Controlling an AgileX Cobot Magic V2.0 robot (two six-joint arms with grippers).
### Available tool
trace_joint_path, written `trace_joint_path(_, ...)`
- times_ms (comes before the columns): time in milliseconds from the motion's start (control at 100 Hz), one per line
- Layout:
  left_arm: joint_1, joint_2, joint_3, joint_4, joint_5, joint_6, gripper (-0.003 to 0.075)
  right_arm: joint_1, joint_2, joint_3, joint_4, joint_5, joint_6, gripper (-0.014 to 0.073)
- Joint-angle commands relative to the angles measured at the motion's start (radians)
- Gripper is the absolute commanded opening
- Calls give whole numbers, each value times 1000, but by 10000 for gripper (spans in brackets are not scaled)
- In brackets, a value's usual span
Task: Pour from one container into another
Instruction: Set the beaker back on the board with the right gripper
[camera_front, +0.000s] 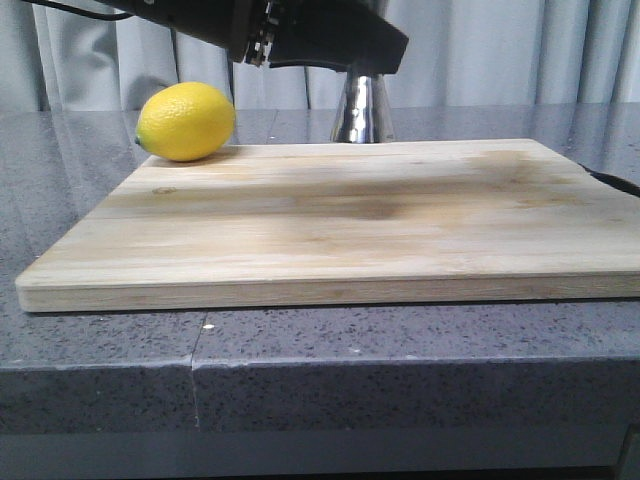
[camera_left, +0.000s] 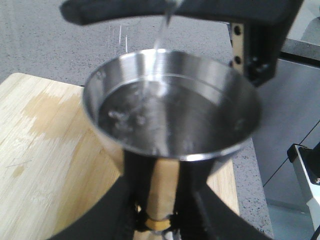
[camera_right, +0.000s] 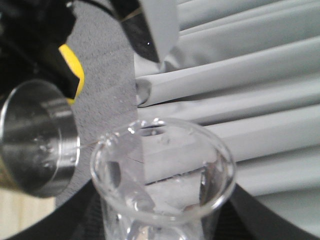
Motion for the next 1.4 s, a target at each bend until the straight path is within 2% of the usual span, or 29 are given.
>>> trace_joint_path(0,-4,-41,-35,-75,40,0,125,0,-37,-37,52,-13,158,220)
trace_joint_path(190,-4,-41,-35,-67,40,4,125,-10,-37,-37,231,41,370,220)
trace_joint_path(330,-4,-41,-35,-67,40,21,125,-62,-1,-37,407,64,391,220)
trace_joint_path(490,-4,-41,-35,-67,37,28,125,-148,99,-30,481,-7,393,220)
trace_joint_path(650,-4,-41,-35,-67,37,28,125,-221,210,22,578,-173,408,220)
trace_joint_path(970,-4,-41,-35,-67,37,28,125,-242,342,164,602,-384,406,220)
trace_joint_path(1390,-4,-41,-35,-67,37,28,125,-242,458,182,612,-477,387,220)
